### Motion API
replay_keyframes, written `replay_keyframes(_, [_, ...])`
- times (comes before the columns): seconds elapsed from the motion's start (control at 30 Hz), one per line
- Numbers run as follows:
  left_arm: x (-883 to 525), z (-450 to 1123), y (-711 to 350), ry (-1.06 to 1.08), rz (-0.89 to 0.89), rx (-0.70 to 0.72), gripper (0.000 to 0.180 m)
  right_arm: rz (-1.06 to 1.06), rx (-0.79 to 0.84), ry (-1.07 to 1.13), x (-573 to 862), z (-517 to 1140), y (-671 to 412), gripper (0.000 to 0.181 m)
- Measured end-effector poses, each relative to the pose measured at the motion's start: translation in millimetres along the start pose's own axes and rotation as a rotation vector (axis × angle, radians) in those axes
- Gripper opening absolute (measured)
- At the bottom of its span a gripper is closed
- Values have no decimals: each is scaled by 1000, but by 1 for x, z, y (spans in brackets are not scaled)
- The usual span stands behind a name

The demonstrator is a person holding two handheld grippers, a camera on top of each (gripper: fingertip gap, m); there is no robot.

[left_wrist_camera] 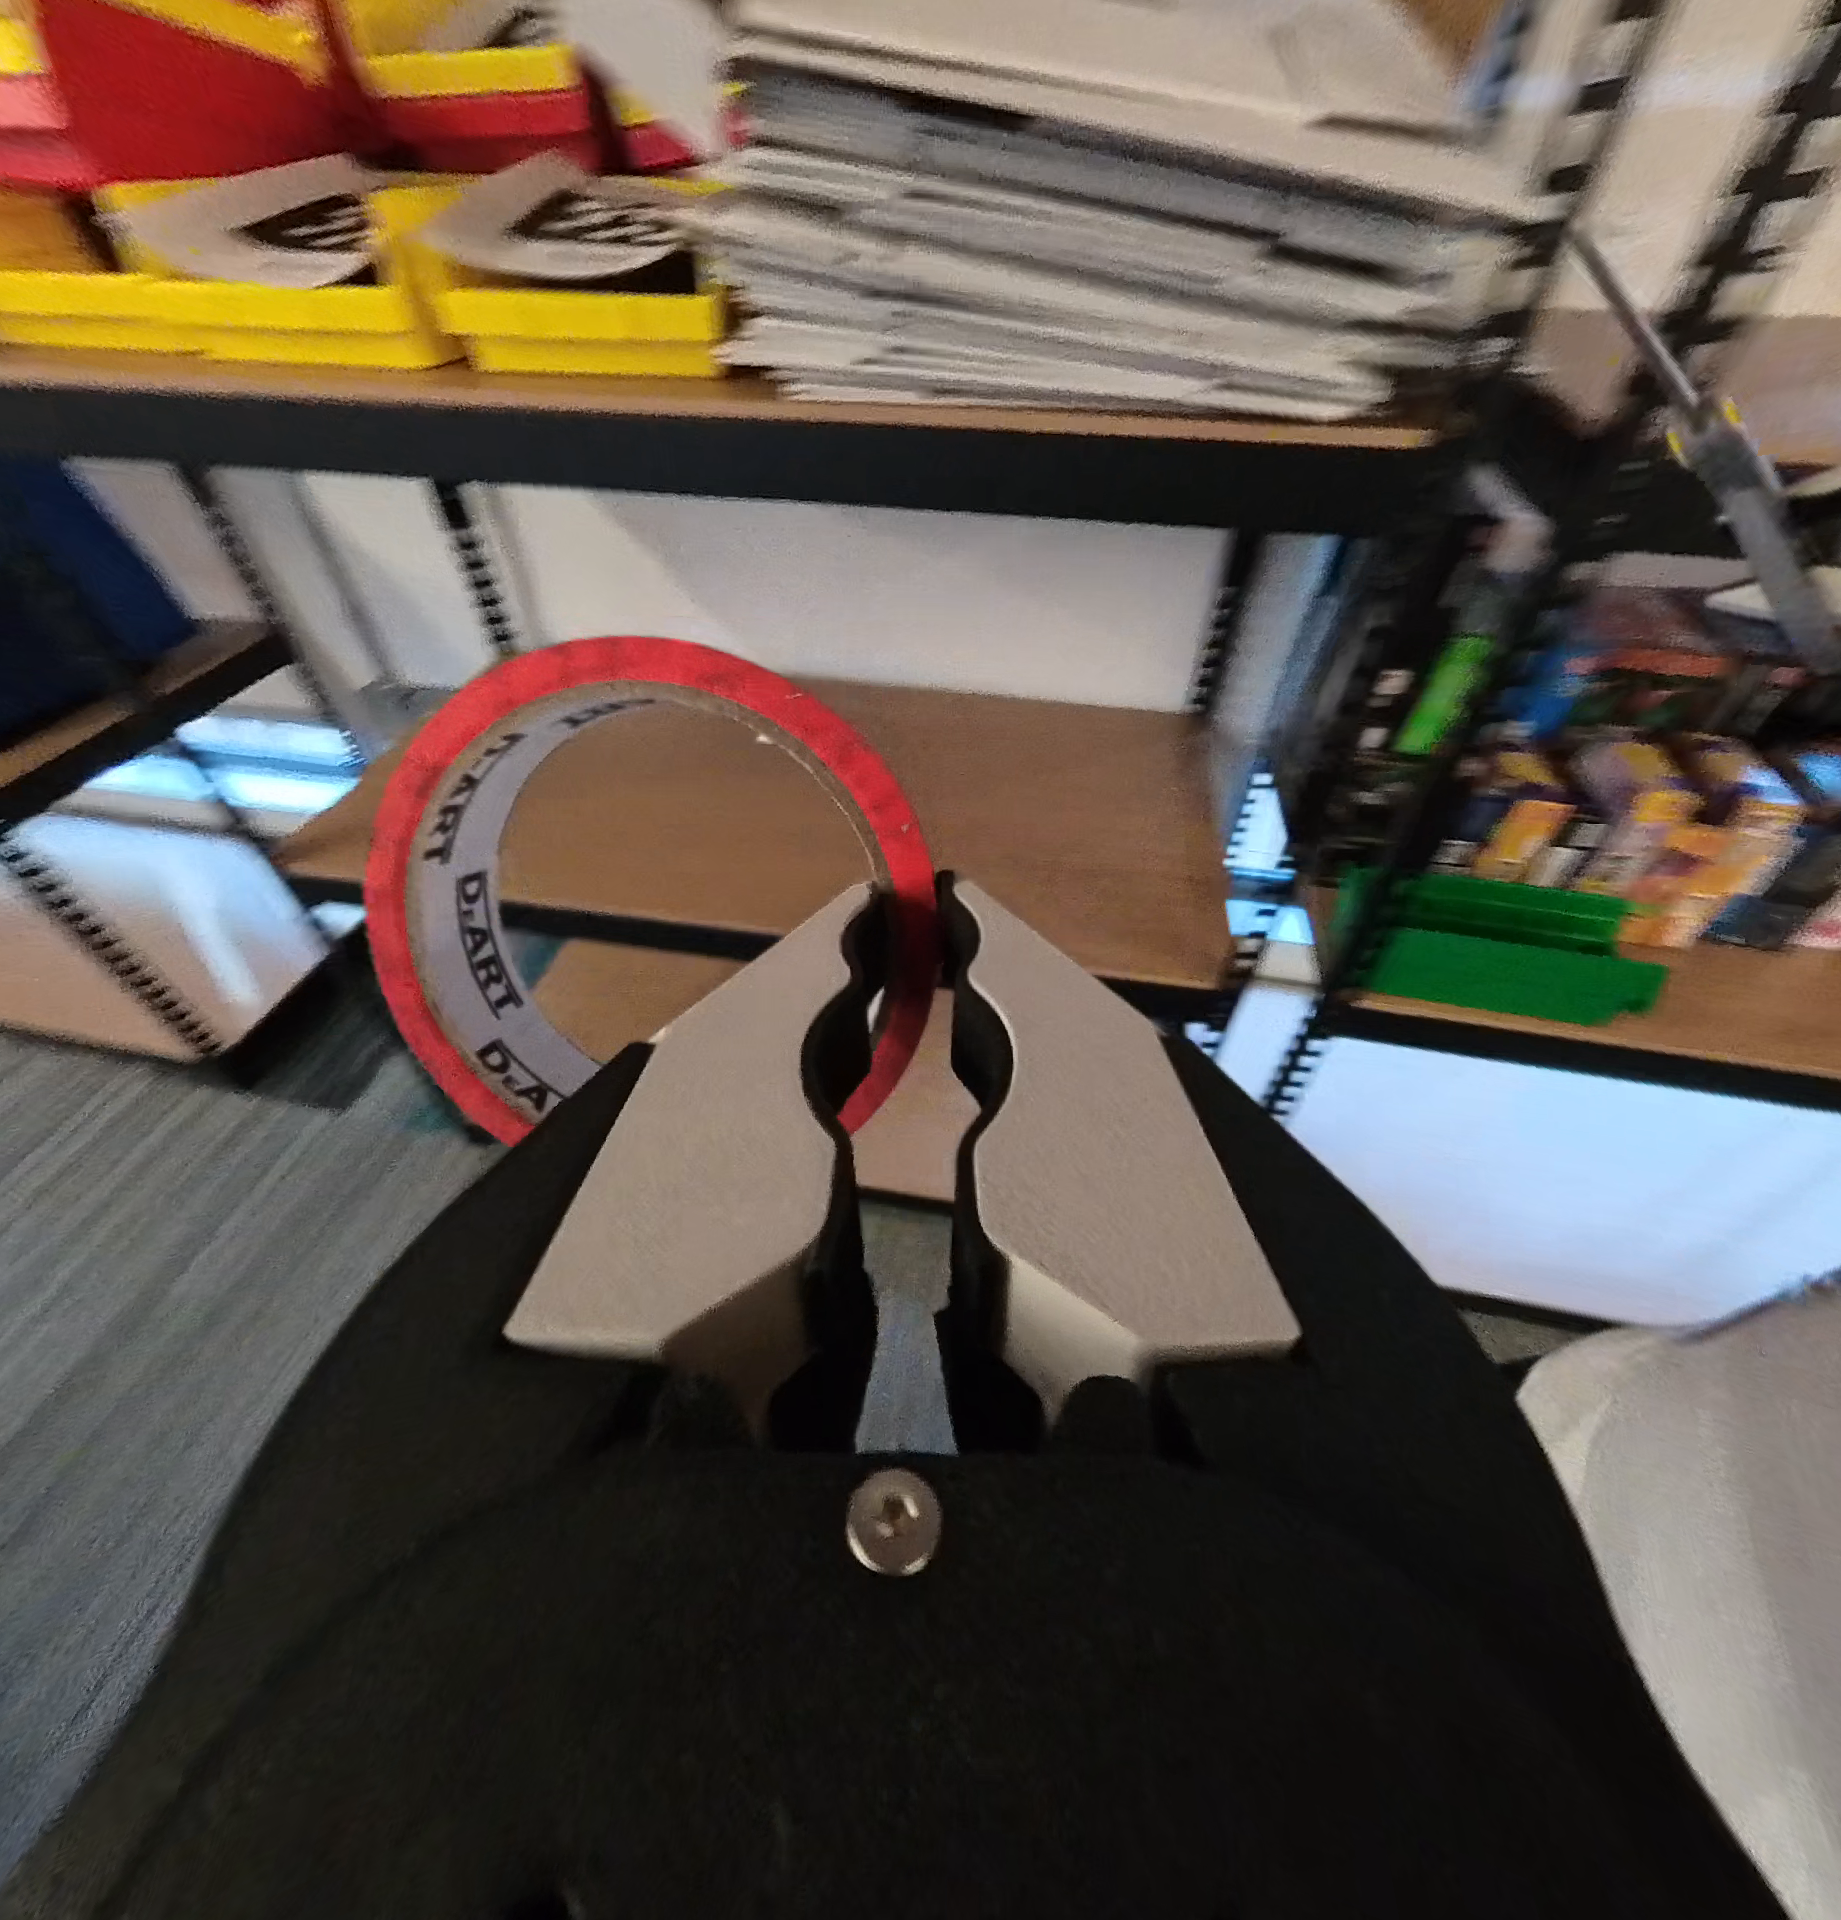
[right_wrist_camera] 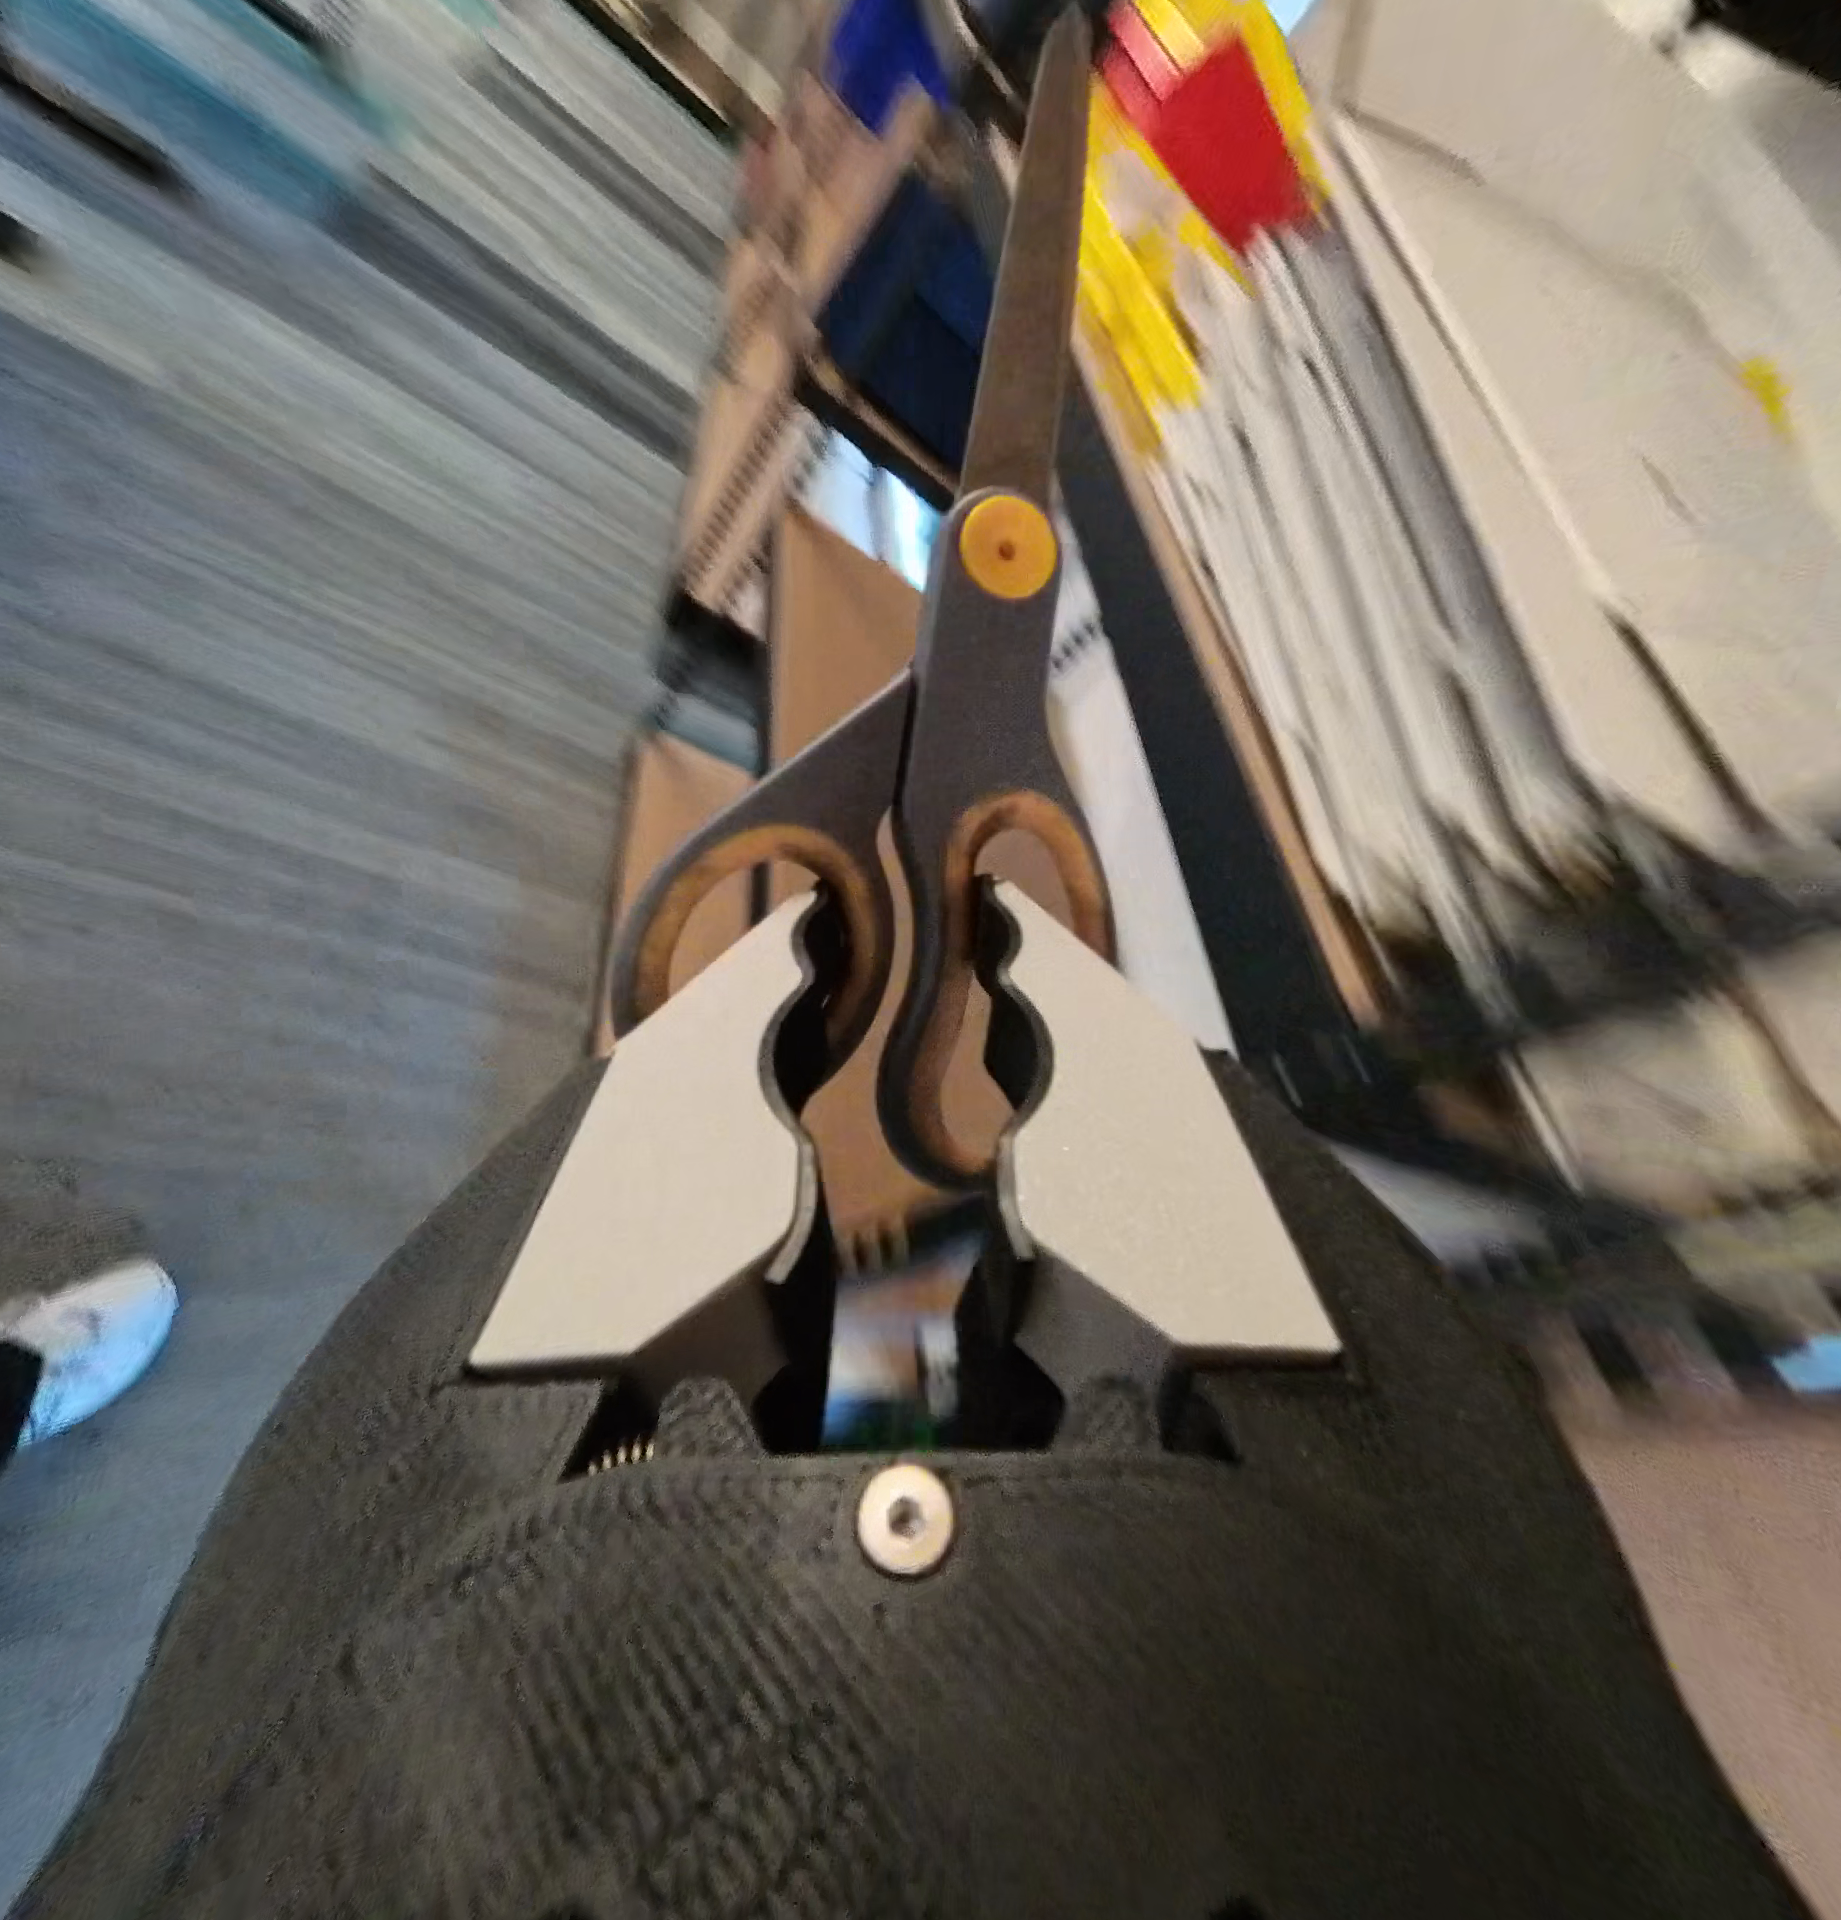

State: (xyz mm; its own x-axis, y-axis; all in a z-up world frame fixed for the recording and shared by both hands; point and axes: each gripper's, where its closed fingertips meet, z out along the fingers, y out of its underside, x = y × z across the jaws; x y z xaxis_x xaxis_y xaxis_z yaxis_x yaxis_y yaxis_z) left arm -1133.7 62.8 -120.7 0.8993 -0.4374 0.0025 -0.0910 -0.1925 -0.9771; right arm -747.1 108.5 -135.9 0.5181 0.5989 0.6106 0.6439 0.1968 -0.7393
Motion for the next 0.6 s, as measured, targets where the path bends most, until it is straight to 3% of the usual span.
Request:
replay_keyframes(0.07, [-62,-14,11,-112,-59,-10,7,-23,137,-113,-16,100,-46,24])
replay_keyframes(0.27, [-184,-82,40,-389,-193,-29,6,-10,267,-368,-39,361,-185,23])
replay_keyframes(0.5, [-327,-143,117,-636,-393,-34,6,-10,366,-420,-99,576,-322,24])
replay_keyframes(0.6, [-420,-156,138,-700,-407,-99,6,19,386,-430,-135,648,-355,24])
